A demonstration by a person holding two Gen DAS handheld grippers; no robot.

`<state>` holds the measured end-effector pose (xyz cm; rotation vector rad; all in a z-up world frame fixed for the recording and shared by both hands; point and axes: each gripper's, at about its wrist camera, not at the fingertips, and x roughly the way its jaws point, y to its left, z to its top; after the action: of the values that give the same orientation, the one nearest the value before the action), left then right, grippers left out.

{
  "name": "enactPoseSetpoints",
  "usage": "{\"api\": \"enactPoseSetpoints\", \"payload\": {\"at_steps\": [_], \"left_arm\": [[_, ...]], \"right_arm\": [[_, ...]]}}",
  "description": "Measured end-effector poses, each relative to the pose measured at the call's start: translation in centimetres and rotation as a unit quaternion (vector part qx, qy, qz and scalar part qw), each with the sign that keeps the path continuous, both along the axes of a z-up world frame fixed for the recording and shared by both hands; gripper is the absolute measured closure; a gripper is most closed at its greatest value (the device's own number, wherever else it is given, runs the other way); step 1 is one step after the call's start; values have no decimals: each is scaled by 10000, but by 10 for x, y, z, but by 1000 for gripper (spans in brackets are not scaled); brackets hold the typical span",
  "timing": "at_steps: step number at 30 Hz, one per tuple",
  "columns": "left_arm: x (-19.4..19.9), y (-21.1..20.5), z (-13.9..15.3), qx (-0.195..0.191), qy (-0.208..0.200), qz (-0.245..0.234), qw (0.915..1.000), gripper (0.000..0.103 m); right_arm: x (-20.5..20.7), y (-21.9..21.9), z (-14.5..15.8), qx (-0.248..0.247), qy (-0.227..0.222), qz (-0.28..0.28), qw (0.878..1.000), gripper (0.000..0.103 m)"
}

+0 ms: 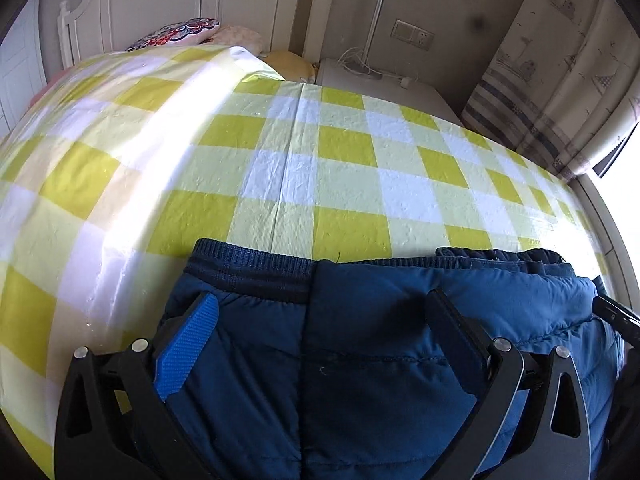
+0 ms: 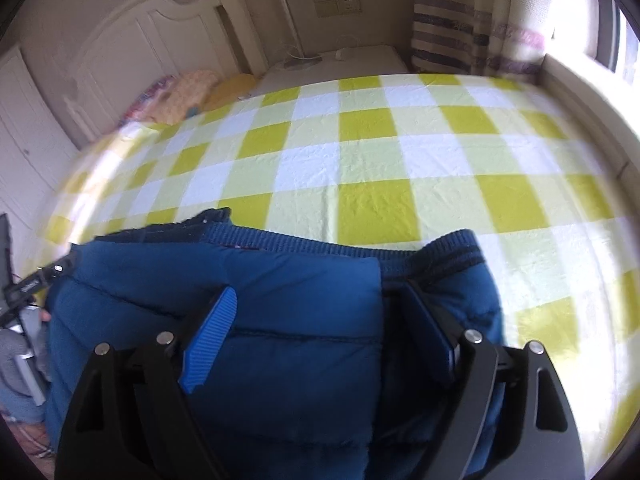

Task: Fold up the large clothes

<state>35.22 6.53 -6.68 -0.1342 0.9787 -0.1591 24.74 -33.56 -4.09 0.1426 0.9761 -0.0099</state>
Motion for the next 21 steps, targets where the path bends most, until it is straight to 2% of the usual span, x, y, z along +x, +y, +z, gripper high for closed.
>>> {"api": "enactPoseSetpoints", "payload": {"at_steps": [1,3,5,8,9,11,12,14,17,21], "left_arm": [[-2,2,0,-22,-6,8,10000,4],[-2,2,-1,-18,-3,11,10000,4],[-2,1,-1,7,0,9,10000,4],[1,2,-1,-37,4,10,10000,4],[2,2,-2,-63,7,9,10000,4],[2,4,-3,-150,21,5,9999,4],[2,5,-2,-206,11,8,9998,4],[2,6,-2,-249,15,12,9997,4],[2,8,-2,-259,-1,12,9997,4],[2,8,-2,-288,-6,17,9996,4]], "right_arm": [[-6,12,10,-40,-122,98,9999,19],[-22,54,36,39,-485,728,9962,19],[-39,106,46,-256,-626,1398,9879,18],[-49,163,23,-624,-346,2183,9733,15],[-50,181,-2,-961,-140,2349,9672,11],[-50,179,-8,-884,-258,2266,9696,7],[-47,168,-5,-595,-203,2203,9734,8],[-49,148,2,-511,-244,1946,9792,8],[-62,99,17,-556,-512,1263,9891,8],[-78,3,7,-517,-398,62,9978,8]]}}
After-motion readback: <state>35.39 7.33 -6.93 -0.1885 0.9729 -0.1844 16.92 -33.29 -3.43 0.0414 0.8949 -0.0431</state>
